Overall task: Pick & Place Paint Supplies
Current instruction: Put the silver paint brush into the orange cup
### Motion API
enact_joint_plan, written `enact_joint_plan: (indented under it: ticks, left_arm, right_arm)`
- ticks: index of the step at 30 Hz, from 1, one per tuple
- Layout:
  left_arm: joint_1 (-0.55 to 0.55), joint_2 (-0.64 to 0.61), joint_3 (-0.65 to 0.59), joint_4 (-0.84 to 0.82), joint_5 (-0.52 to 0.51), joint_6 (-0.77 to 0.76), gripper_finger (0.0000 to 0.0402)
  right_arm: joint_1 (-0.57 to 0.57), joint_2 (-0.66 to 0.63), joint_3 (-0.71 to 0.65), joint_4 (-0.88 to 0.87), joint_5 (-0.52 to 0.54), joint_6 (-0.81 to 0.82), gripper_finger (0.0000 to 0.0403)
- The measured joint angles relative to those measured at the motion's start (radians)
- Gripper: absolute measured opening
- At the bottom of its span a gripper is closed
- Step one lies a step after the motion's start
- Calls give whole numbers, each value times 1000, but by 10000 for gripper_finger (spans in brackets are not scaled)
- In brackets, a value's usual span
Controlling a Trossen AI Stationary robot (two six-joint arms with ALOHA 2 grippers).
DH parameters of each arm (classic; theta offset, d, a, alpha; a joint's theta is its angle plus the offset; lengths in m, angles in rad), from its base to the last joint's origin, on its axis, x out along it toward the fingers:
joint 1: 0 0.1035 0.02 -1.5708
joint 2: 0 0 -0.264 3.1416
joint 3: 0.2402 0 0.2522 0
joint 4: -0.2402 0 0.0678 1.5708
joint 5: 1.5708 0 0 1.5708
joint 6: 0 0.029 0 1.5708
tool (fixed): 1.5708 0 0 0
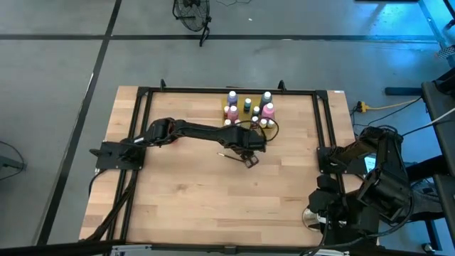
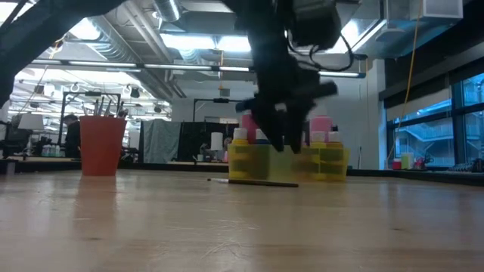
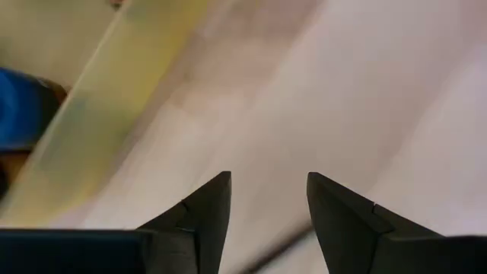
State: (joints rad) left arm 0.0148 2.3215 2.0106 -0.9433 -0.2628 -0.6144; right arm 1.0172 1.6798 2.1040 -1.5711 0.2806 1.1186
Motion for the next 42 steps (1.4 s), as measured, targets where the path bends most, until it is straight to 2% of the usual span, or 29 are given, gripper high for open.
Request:
enact_joint_plan:
  ticks: [5,9,12,17,23,33,42]
  left_arm:
    - [-44,-3,129,-336,78,312,168]
    - [-97,-3,122,-517,-8,499,168]
    - [-113,-4,73,-498,-28,614,168]
    - [-93,-3,5,-463,44,700,168]
    - [-43,-2,-18,-458,139,818,168]
    - [27,-2,-26,-462,161,888,168]
    - [56,-2,-26,-462,247,944,168]
  right_arm:
    - [13,0,0,0,6,10,261]
    - [30,0,0,0,38,19,261]
    - [42,0,0,0,75,26,261]
    - [46,0,0,0,108,66,261]
    - [46,0,0,0,165,84,261]
    - [44,0,0,0,240,186,261]
    - [37,0,0,0,267,221,261]
